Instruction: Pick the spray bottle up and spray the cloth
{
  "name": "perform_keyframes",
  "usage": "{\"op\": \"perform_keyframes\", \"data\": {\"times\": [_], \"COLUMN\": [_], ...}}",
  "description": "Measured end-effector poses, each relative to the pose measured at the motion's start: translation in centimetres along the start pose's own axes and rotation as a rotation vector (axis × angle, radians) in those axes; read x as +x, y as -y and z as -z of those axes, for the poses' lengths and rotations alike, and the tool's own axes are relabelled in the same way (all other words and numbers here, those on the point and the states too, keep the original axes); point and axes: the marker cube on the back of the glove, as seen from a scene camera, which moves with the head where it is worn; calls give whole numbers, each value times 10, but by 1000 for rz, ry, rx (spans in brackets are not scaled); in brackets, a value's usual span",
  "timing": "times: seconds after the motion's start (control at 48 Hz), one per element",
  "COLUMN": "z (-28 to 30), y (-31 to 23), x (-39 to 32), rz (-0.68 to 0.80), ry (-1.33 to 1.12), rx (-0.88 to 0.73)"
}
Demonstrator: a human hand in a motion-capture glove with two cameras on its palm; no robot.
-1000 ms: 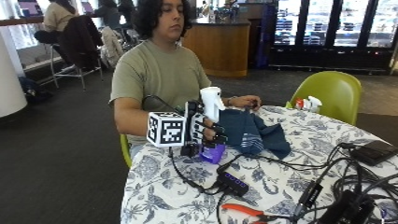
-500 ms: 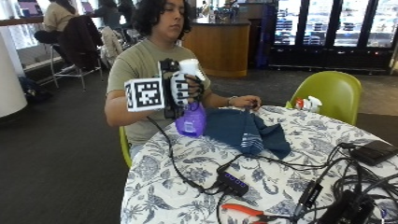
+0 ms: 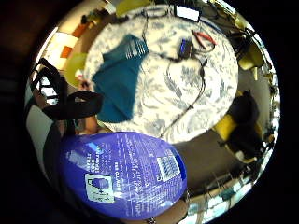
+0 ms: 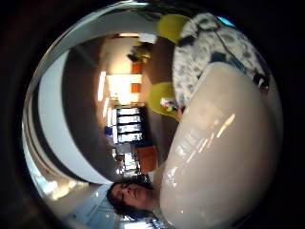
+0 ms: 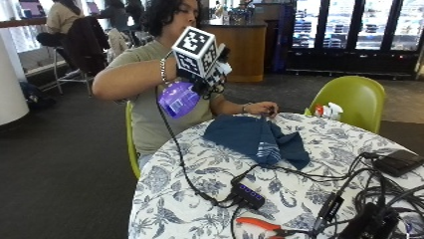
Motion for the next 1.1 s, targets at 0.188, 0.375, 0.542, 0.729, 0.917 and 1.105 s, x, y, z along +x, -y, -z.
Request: {"op": "perform_keyframes", "data": {"times": [0.188, 0.375, 0.542, 0.729, 0.917, 1.105], "z": [-46, -101, -137, -158, -140, -95], "y": [18, 36, 45, 46, 54, 71], "x": [8, 27, 55, 71, 36, -28], "rz": [-169, -301, -398, -447, -338, -105], "ry": [-170, -356, -454, -458, -383, -140], "rx": [-238, -412, -521, -603, -491, -244]}}
